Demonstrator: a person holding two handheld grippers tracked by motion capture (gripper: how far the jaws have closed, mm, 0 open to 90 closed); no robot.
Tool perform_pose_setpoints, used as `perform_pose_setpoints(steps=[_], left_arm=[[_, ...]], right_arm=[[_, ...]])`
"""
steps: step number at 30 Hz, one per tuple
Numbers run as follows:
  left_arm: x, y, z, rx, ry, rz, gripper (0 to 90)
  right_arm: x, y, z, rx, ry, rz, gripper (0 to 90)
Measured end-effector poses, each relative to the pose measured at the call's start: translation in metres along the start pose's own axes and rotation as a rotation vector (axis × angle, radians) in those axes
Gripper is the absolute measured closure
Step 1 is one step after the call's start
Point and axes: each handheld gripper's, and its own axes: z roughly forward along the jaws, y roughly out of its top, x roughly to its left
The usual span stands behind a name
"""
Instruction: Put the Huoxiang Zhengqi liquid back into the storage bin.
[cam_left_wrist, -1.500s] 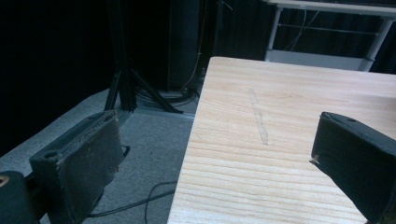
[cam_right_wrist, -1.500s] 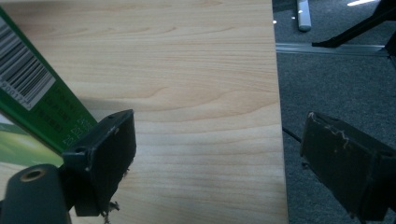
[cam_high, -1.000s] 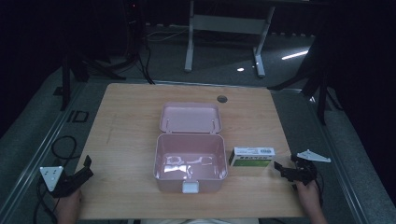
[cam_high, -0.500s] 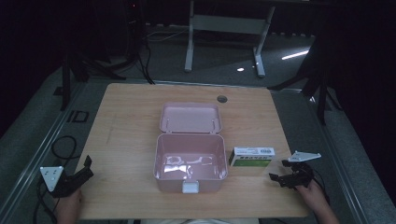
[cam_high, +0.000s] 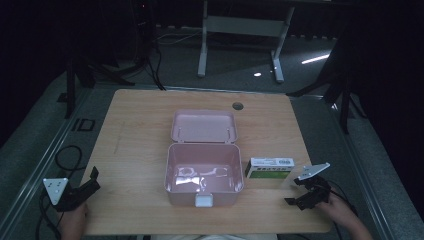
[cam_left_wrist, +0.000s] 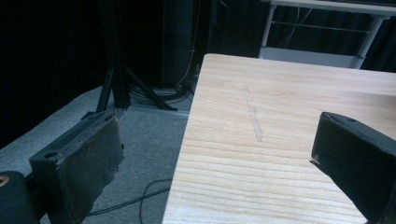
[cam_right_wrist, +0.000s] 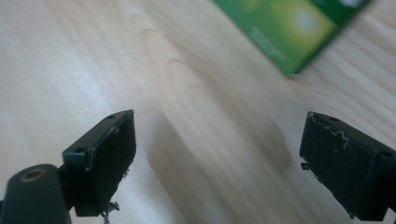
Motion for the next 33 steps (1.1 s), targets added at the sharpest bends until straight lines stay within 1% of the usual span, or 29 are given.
perform_pose_setpoints(steps=[1, 2, 4, 7, 9, 10, 12, 15, 18, 21, 23, 24, 25, 26, 27, 29, 30, 31, 32, 33], left_arm=[[0.0, 0.0, 0.0, 0.0, 0.0, 0.0, 2.1], [0.0, 0.0, 0.0, 0.001, 0.0, -0.001, 2.1], [0.0, 0.0, 0.0, 0.001, -0.001, 0.0, 2.1], [0.0, 0.0, 0.0, 0.001, -0.003, -0.001, 2.2], [0.0, 0.0, 0.0, 0.0, -0.006, -0.001, 2.1], [0.0, 0.0, 0.0, 0.0, -0.005, 0.0, 2.1], [0.0, 0.0, 0.0, 0.0, -0.006, 0.0, 2.1], [0.0, 0.0, 0.0, 0.002, -0.006, 0.001, 2.1], [0.0, 0.0, 0.0, 0.002, -0.006, 0.002, 2.2], [0.0, 0.0, 0.0, 0.003, -0.007, 0.002, 2.1], [0.0, 0.0, 0.0, 0.002, -0.007, 0.001, 2.1], [0.0, 0.0, 0.0, 0.003, -0.008, 0.001, 2.1], [0.0, 0.0, 0.0, 0.004, -0.008, 0.001, 2.1], [0.0, 0.0, 0.0, 0.005, -0.008, 0.003, 2.1], [0.0, 0.0, 0.0, 0.006, -0.009, 0.004, 2.1], [0.0, 0.0, 0.0, 0.006, -0.008, 0.003, 2.1], [0.0, 0.0, 0.0, 0.007, -0.009, 0.003, 2.1], [0.0, 0.0, 0.0, 0.007, -0.009, 0.003, 2.1], [0.0, 0.0, 0.0, 0.007, -0.009, 0.003, 2.1], [0.0, 0.0, 0.0, 0.006, -0.009, 0.002, 2.1]], right_arm=[[0.0, 0.0, 0.0, 0.0, 0.0, 0.0, 10.3], [0.001, 0.002, 0.001, 0.01, 0.008, -0.015, 10.3], [0.005, 0.006, 0.003, 0.039, 0.022, -0.044, 10.3], [0.008, 0.011, 0.006, 0.069, 0.034, -0.073, 10.3], [0.011, 0.015, 0.008, 0.1, 0.039, -0.091, 10.3], [0.012, 0.017, 0.009, 0.105, 0.057, -0.104, 10.3], [0.014, 0.021, 0.01, 0.115, 0.067, -0.123, 10.4], [0.017, 0.026, 0.013, 0.136, 0.081, -0.142, 10.4], [0.02, 0.03, 0.016, 0.174, 0.091, -0.169, 10.4], [0.023, 0.034, 0.02, 0.199, 0.122, -0.192, 10.4], [0.026, 0.038, 0.021, 0.222, 0.126, -0.211, 10.4], [0.027, 0.04, 0.021, 0.234, 0.137, -0.214, 10.4], [0.028, 0.041, 0.021, 0.245, 0.138, -0.227, 10.4], [0.031, 0.043, 0.02, 0.258, 0.123, -0.245, 10.4], [0.034, 0.045, 0.02, 0.283, 0.107, -0.281, 10.3], [0.038, 0.048, 0.019, 0.312, 0.086, -0.324, 10.4], [0.039, 0.051, 0.019, 0.335, 0.094, -0.33, 10.4], [0.039, 0.051, 0.019, 0.335, 0.094, -0.33, 10.4], [0.04, 0.053, 0.019, 0.349, 0.097, -0.337, 10.4], [0.043, 0.058, 0.018, 0.381, 0.099, -0.362, 10.4]])
